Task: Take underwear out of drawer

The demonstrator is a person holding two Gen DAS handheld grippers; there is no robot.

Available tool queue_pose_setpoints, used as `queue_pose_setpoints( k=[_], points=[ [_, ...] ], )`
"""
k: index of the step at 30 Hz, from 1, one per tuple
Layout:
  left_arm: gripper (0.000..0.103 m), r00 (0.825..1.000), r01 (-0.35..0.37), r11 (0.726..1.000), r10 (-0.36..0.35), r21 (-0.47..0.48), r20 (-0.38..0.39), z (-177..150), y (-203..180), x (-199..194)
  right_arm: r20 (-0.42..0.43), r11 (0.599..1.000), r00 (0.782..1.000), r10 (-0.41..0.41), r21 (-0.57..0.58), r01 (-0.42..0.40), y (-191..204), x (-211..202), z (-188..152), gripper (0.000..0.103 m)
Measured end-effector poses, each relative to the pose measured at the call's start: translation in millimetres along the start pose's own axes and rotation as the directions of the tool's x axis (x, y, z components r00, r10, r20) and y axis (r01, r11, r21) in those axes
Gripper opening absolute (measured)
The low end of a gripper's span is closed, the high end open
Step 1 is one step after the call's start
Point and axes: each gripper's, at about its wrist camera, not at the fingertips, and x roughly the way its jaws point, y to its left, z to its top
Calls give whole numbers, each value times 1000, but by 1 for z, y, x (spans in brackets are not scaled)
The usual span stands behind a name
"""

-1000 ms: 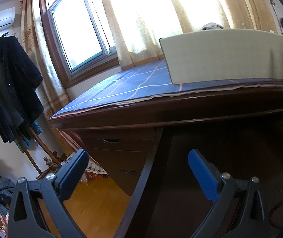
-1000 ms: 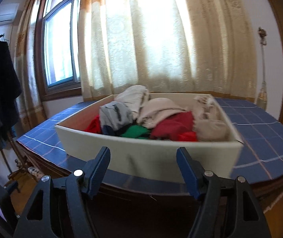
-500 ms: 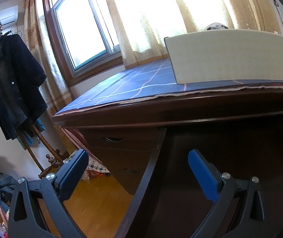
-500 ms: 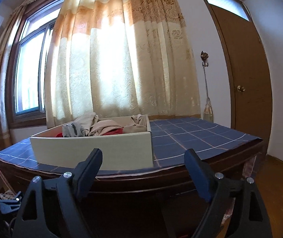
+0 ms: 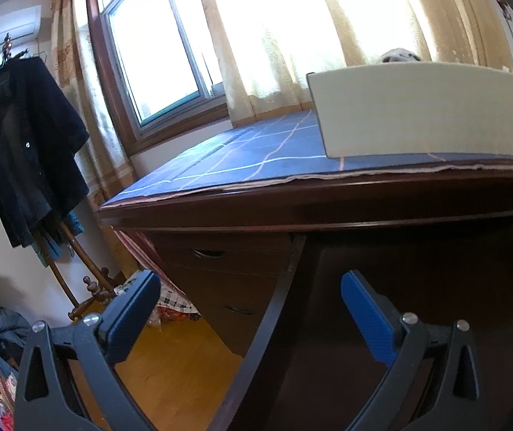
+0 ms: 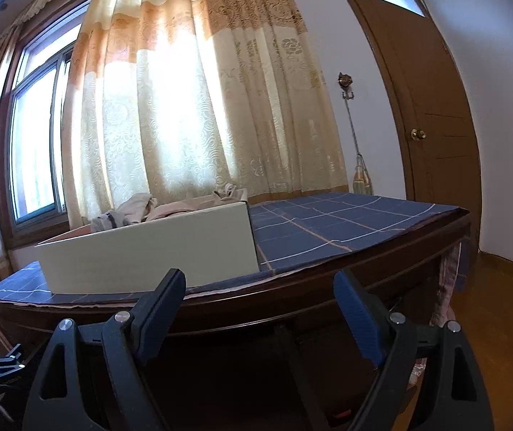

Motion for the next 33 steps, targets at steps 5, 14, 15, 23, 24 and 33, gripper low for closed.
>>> queue_pose_setpoints(
  k=[5, 14, 15, 23, 24, 33],
  points=[
    [103, 999, 33, 995, -33, -92, 1, 1, 13, 2, 0, 999, 1000, -19, 27, 19, -5, 6, -2, 86],
    [103, 993, 93, 987, -102, -132, -66, 13, 18, 10, 4, 999, 999, -40, 10, 40, 0, 6, 29, 86],
    [103, 992, 95, 987, -104, -131, -65, 17, 18, 8, 5, 999, 999, -42, 15, 42, 1, 6, 37, 86],
    [103, 983, 158, 981, -146, -115, 108, 99, 17, -42, -22, 999, 999, -46, -23, 46, 29, 5, 104, 95],
    [103, 979, 175, 979, -162, -103, 121, 112, 13, -49, -31, 999, 999, -30, -23, 29, 35, 6, 111, 95],
    [103, 958, 239, 971, -232, -27, 168, 154, -11, -91, -323, 999, 946, 41, -14, -48, 74, 43, 147, 95]
  ],
)
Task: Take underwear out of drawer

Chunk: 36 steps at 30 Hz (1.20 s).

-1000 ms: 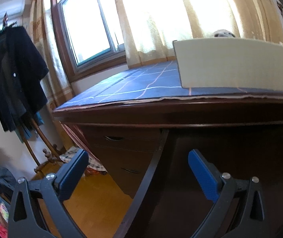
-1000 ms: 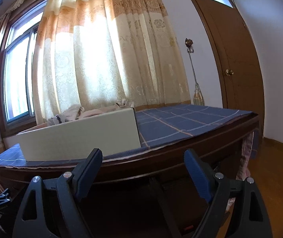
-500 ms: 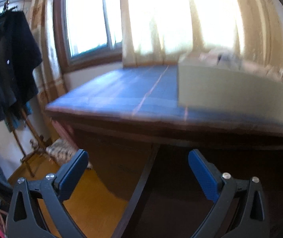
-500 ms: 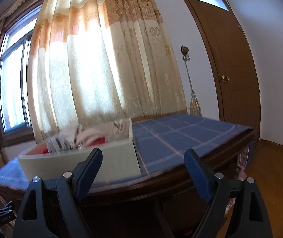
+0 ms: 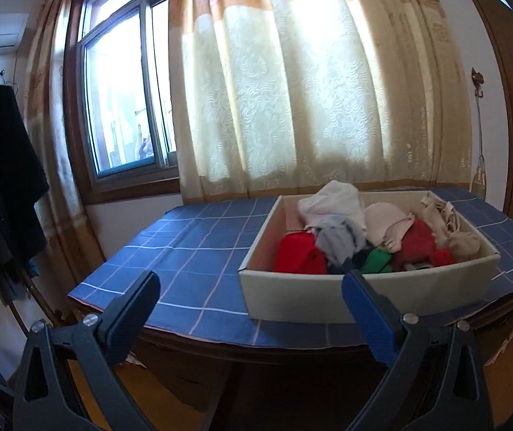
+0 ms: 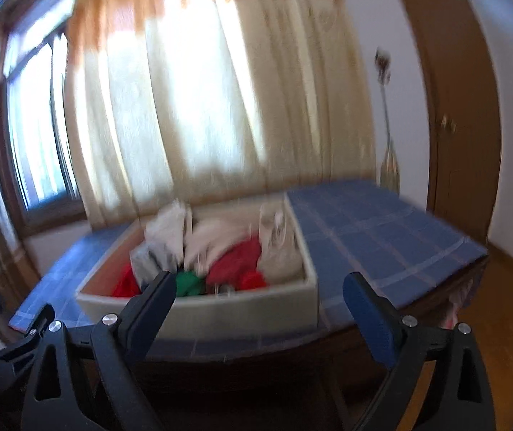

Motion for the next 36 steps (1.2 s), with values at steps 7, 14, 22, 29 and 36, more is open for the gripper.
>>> queue_pose_setpoints(
  k=[7, 14, 22, 29, 36],
  points=[
    [103, 985, 78, 994, -90, -83, -149, -13, -3, 6, -94, 986, 989, -118, 107, 127, -11, -4, -10, 95],
    [103, 985, 25, 994, -42, -103, -168, -22, -1, -3, 24, 988, 993, -119, 102, 116, -3, -34, -22, 95],
    [103, 991, 17, 999, -22, -39, -132, -27, -5, -27, 257, 992, 959, -122, 20, 121, 21, -94, -27, 95],
    [103, 996, 9, 1000, -8, 12, -88, -26, -11, -42, 252, 991, 959, -130, 16, 130, 18, -96, -32, 95],
    [103, 997, 7, 1000, -8, -12, -80, -23, -7, -43, 260, 990, 956, -138, 27, 136, 15, -97, -33, 95]
  ],
)
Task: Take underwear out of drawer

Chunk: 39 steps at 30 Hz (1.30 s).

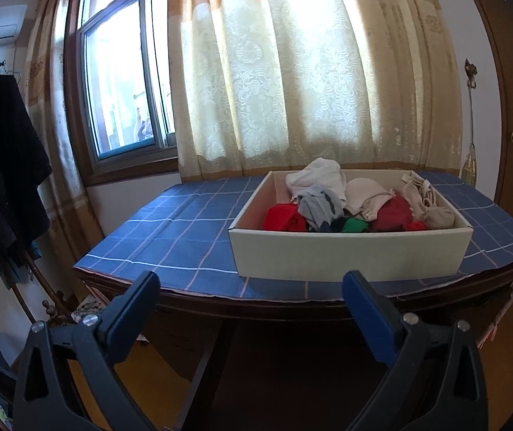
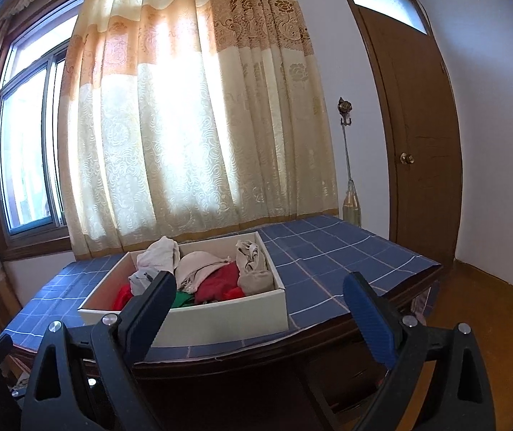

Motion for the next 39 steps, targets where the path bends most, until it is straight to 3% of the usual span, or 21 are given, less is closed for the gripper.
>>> queue_pose_setpoints(
  k=[39],
  points=[
    [103, 1000, 6, 1000, -6, -11, 10, -1, 2, -2, 8, 1000, 1000, -12, -9, 12, 2, -3, -5, 95]
  ],
)
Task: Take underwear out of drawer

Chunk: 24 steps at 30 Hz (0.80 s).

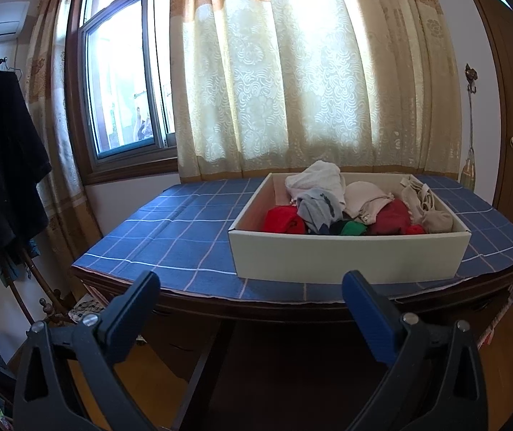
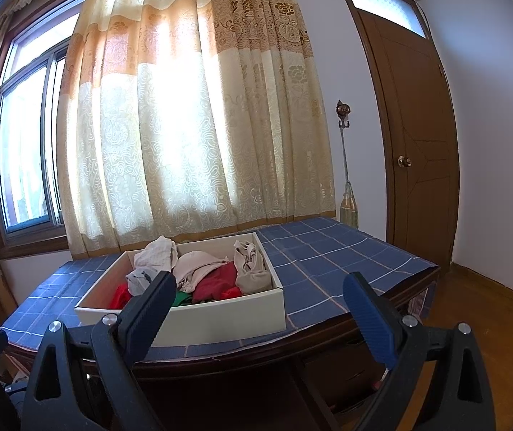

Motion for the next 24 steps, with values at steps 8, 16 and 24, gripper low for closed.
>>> queue_pose_setpoints(
  k=[8, 16, 24],
  points=[
    [103, 1000, -4, 1000, 4, -2, 1, 0, 1, 0, 3, 1000, 1000, 0, 0, 0, 1, 0, 0, 95],
    [103, 1000, -3, 1000, 3, -3, -1, 0, 2, 0, 1, 1000, 1000, 0, -2, 0, 2, -1, 0, 95],
    [103, 1000, 28, 999, -28, -16, -9, -1, 3, 1, 1, 1000, 1000, -1, -4, 1, 2, -1, 0, 95]
  ],
)
